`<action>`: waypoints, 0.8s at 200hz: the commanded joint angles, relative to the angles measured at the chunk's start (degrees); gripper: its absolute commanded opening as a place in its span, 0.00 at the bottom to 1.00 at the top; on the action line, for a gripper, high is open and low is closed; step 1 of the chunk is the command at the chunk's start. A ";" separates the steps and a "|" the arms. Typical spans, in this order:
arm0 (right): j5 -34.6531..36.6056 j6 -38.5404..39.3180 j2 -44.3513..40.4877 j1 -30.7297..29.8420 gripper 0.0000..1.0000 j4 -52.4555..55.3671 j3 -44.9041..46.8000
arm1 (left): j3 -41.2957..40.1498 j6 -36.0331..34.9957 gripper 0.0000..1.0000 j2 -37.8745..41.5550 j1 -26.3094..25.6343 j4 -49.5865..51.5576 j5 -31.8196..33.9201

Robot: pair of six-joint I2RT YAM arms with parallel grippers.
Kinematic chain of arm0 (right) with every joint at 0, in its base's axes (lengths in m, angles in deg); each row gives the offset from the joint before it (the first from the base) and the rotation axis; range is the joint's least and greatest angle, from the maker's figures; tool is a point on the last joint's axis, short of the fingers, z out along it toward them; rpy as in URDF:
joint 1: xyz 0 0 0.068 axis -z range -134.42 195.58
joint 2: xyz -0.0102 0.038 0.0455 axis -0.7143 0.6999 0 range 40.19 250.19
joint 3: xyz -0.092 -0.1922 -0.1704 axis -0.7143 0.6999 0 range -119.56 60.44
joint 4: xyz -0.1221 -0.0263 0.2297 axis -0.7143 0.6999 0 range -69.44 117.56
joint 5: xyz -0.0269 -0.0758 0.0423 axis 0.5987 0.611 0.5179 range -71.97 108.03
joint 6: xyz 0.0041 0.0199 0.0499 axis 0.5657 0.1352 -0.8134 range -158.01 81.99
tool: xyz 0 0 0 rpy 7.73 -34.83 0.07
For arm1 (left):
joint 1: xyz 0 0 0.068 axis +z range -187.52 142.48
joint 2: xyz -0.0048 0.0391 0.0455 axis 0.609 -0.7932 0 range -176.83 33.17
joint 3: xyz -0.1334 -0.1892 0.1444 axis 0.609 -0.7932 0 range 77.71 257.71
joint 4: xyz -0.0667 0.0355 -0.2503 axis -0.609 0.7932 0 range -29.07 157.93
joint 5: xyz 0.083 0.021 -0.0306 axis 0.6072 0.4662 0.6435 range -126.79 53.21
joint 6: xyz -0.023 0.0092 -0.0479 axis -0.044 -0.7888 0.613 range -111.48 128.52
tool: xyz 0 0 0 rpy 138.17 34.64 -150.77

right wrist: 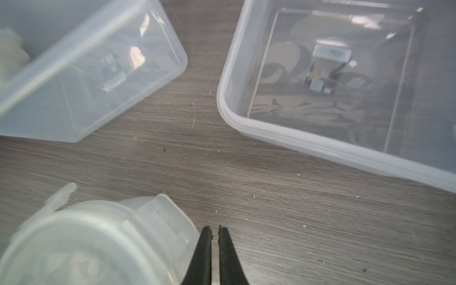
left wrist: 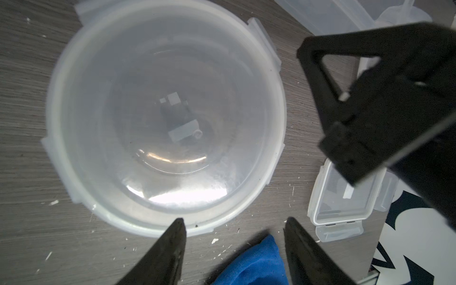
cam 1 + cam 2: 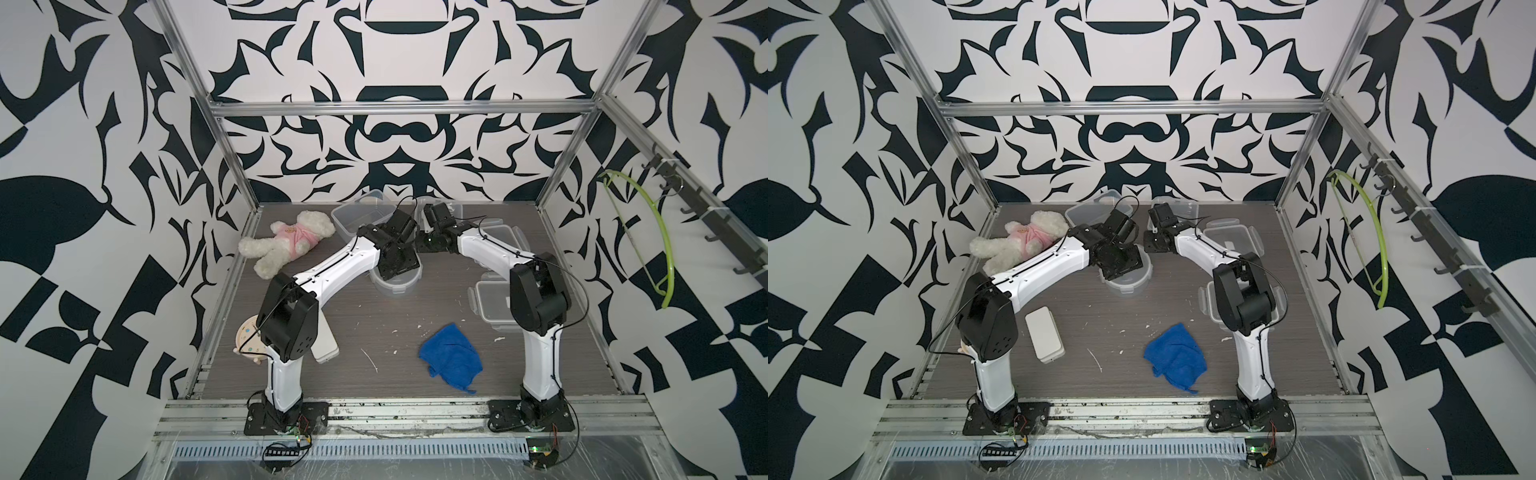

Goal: Wipe the insides of the lunch boxes
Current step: Adjust the lunch box at the center of the board.

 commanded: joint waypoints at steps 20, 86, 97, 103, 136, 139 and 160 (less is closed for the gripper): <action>-11.18 -5.11 -15.23 5.58 0.39 -12.21 19.52 | -1.69 -1.53 0.66 -1.82 1.59 -0.45 -0.71; -29.86 -28.37 -23.53 7.73 0.60 -60.86 50.41 | -5.18 -1.90 0.65 -4.05 5.42 -5.16 -1.62; -30.82 -29.46 -22.53 7.49 0.61 -62.62 50.71 | -4.96 -1.79 0.64 -4.93 5.70 -5.35 -2.02; -31.60 -30.21 -21.70 7.32 0.61 -64.05 50.80 | -4.81 -1.84 0.65 -5.34 5.71 -5.50 -2.24; -34.56 -38.04 -14.87 6.78 0.63 -78.38 52.42 | -4.30 -1.53 0.64 -7.56 5.75 -6.00 -3.42; -34.80 -38.73 -14.12 6.78 0.63 -79.53 52.50 | -4.25 -1.58 0.64 -7.71 5.73 -5.96 -3.51; -35.22 -42.57 -9.68 6.69 0.63 -84.36 52.86 | -4.39 -1.31 0.63 -8.12 5.77 -6.08 -3.53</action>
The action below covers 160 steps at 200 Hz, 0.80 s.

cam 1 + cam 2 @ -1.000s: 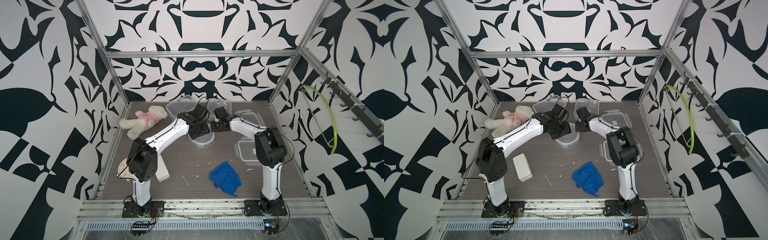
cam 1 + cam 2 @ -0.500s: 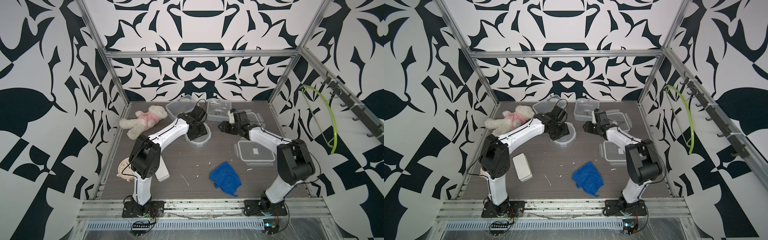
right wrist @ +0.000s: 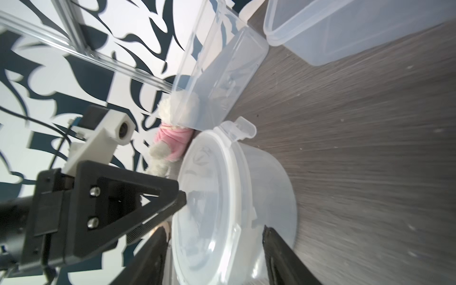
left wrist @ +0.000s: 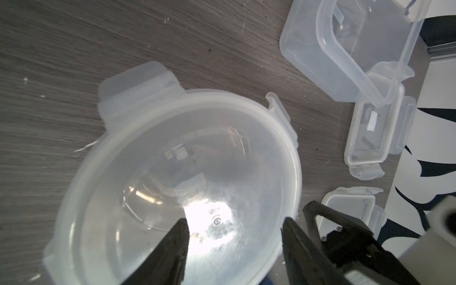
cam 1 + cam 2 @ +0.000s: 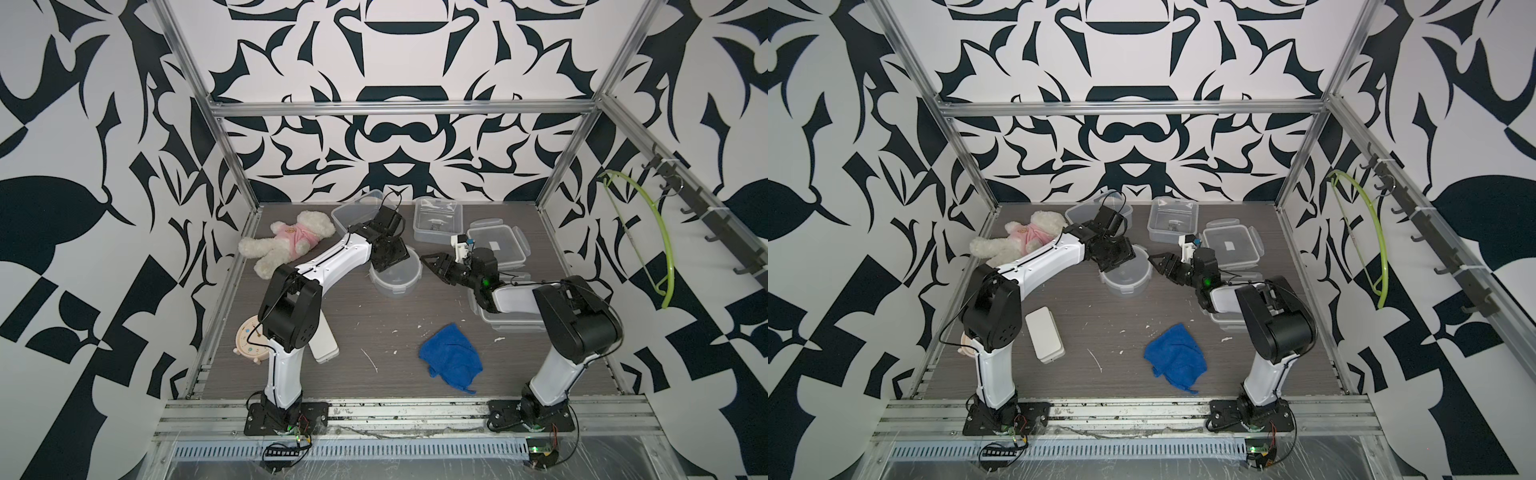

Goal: Wipe the insides of the lunch boxes
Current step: Adjust the lunch box at the center of the board, then open the fastener of the lunch box.

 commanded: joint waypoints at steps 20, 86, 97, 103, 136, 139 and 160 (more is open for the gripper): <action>-2.69 -9.41 6.78 -0.57 0.63 -16.33 1.92 | -2.09 -0.18 0.64 -4.65 0.17 4.05 -0.75; -4.69 -18.12 14.05 -2.18 0.52 -31.25 1.64 | -2.92 0.05 0.63 -5.65 0.21 3.61 -0.81; -4.72 -18.02 13.62 -2.66 0.49 -31.28 1.64 | -3.76 0.23 0.63 -5.65 0.22 3.09 -0.74; -4.72 -18.02 13.34 -2.97 0.47 -31.28 1.70 | -4.27 0.50 0.63 -5.76 0.26 2.73 -0.72; -3.87 -18.12 12.86 -3.64 0.34 -31.20 2.38 | -6.26 1.41 0.63 -6.44 0.22 0.92 -1.89; -3.77 -18.18 12.86 -3.71 0.33 -31.25 2.47 | -6.28 1.41 0.63 -6.52 0.22 0.90 -1.99; -2.71 -18.42 12.78 -3.74 0.20 -30.51 3.03 | -6.70 1.48 0.63 -6.91 0.22 0.50 -2.11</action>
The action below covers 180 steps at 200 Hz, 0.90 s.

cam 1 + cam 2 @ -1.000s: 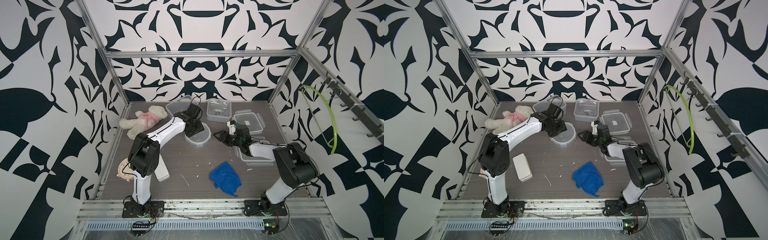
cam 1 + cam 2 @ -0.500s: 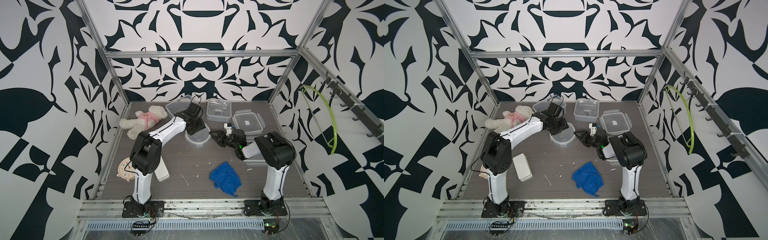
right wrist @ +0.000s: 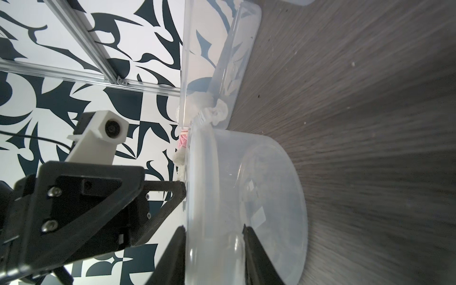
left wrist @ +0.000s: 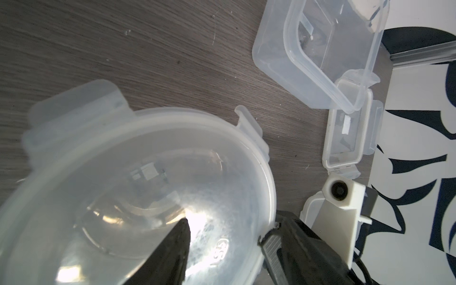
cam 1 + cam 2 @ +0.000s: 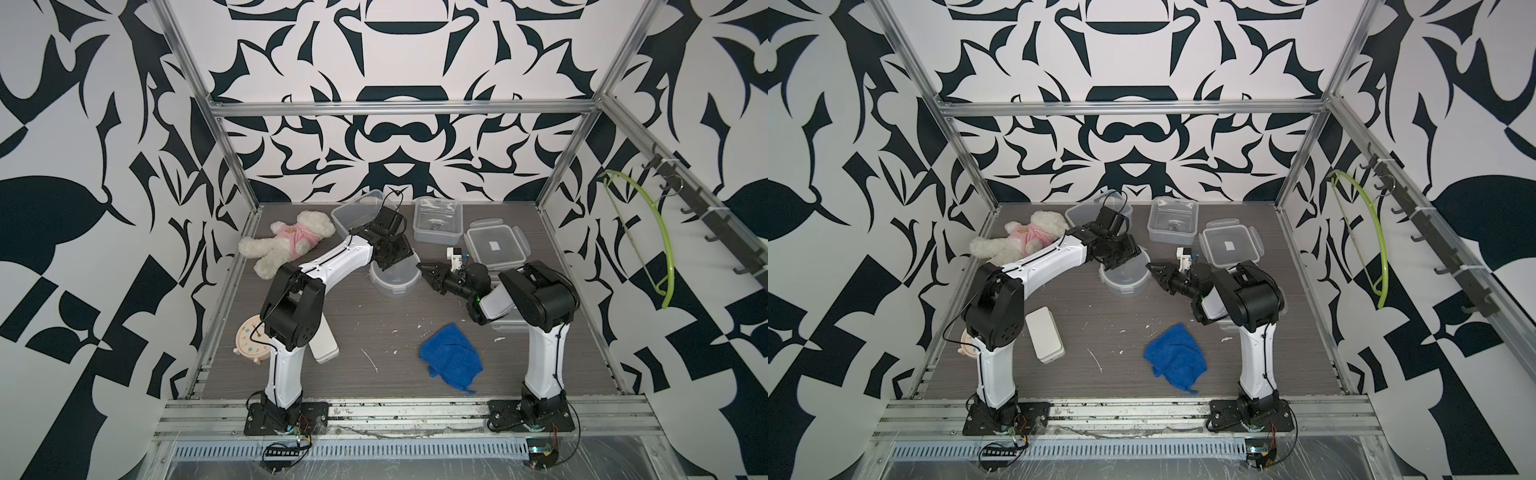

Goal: Wipe the insides of the lunch boxes
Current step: Open the fastener of the lunch box.

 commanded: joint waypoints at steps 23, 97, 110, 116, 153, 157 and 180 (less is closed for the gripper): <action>-0.34 2.88 -3.84 -1.90 0.11 3.32 -0.12 | -4.98 0.66 0.62 -6.40 0.21 7.78 -0.48; 23.41 38.84 -19.07 -7.07 0.00 82.05 -18.82 | -5.54 0.69 0.62 -7.39 0.22 7.12 -1.10; 26.46 41.47 -17.24 -7.24 0.00 90.82 -23.64 | -5.29 0.75 0.62 -7.82 0.22 7.03 -1.27; 27.75 42.54 -16.25 -7.42 0.00 94.14 -25.69 | -5.19 0.80 0.62 -8.06 0.22 7.06 -1.44; 29.70 45.78 -14.91 -8.13 0.28 99.60 -31.25 | -3.70 0.56 0.62 -8.50 0.20 7.87 -1.84; 29.91 46.00 -15.34 -8.22 0.31 99.60 -31.51 | -3.24 0.39 0.62 -8.50 0.22 8.26 -1.81; 31.61 47.96 -18.80 -8.47 0.40 100.69 -32.92 | 1.66 -1.79 0.62 -8.64 0.22 11.72 -0.62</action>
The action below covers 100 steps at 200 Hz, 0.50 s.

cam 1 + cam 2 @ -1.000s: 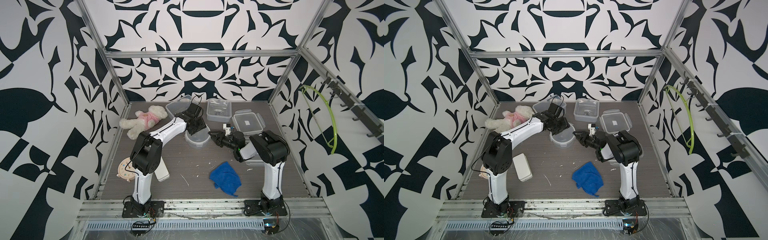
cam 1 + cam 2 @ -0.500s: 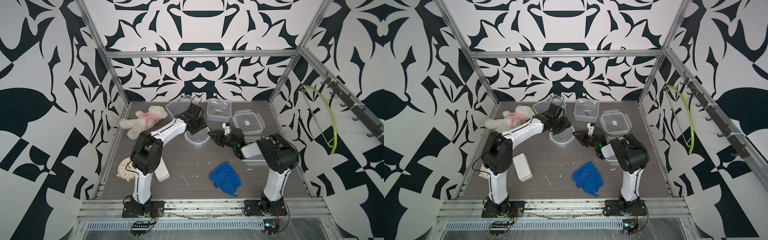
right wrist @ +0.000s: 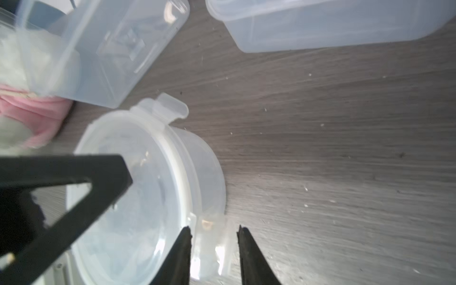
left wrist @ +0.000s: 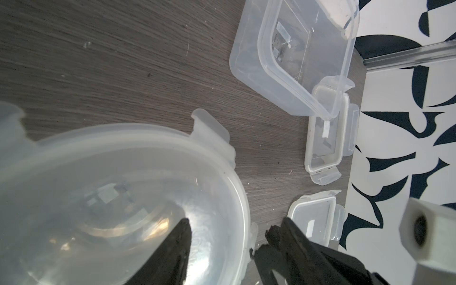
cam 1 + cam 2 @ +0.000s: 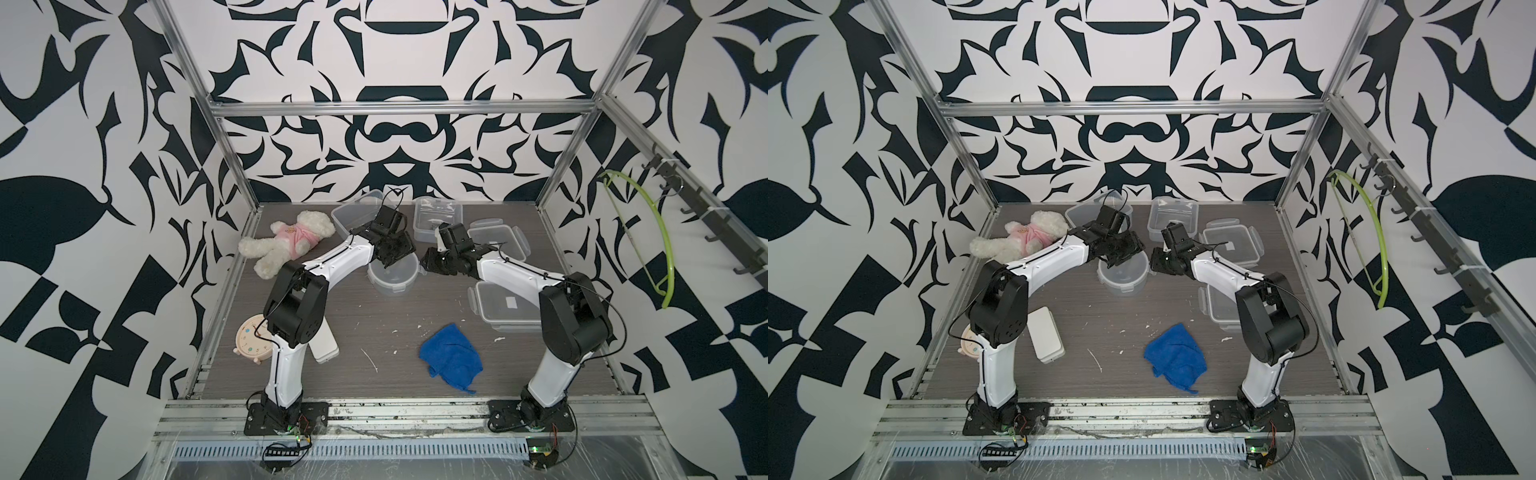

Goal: Wipe the insides of the lunch boxes
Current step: Open the fastener of the lunch box.

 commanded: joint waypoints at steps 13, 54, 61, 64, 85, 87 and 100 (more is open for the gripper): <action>5.51 7.13 -5.20 -1.27 0.42 10.28 -2.03 | 4.62 -3.54 0.62 -6.51 0.22 18.63 2.44; 12.34 9.68 -11.89 -3.65 0.27 15.54 -2.01 | 18.12 -8.46 0.63 -3.30 1.05 26.03 7.75; 12.81 9.78 -12.17 -4.33 0.14 15.96 -1.46 | 18.96 -9.22 0.64 -2.37 1.18 26.54 9.76; 12.97 9.74 -12.19 -4.61 0.11 16.13 -1.18 | 19.10 -9.48 0.64 -1.90 1.23 26.77 10.65; 12.20 9.93 -11.15 -6.34 0.00 14.91 1.57 | 16.64 -9.99 0.64 0.91 2.59 27.08 13.31; 12.00 10.02 -10.90 -6.44 0.00 14.64 1.80 | 16.18 -9.99 0.64 1.20 2.76 27.01 13.52; 9.96 10.17 -8.87 -7.27 0.00 13.52 2.50 | 12.88 -9.99 0.64 2.69 3.45 27.00 15.07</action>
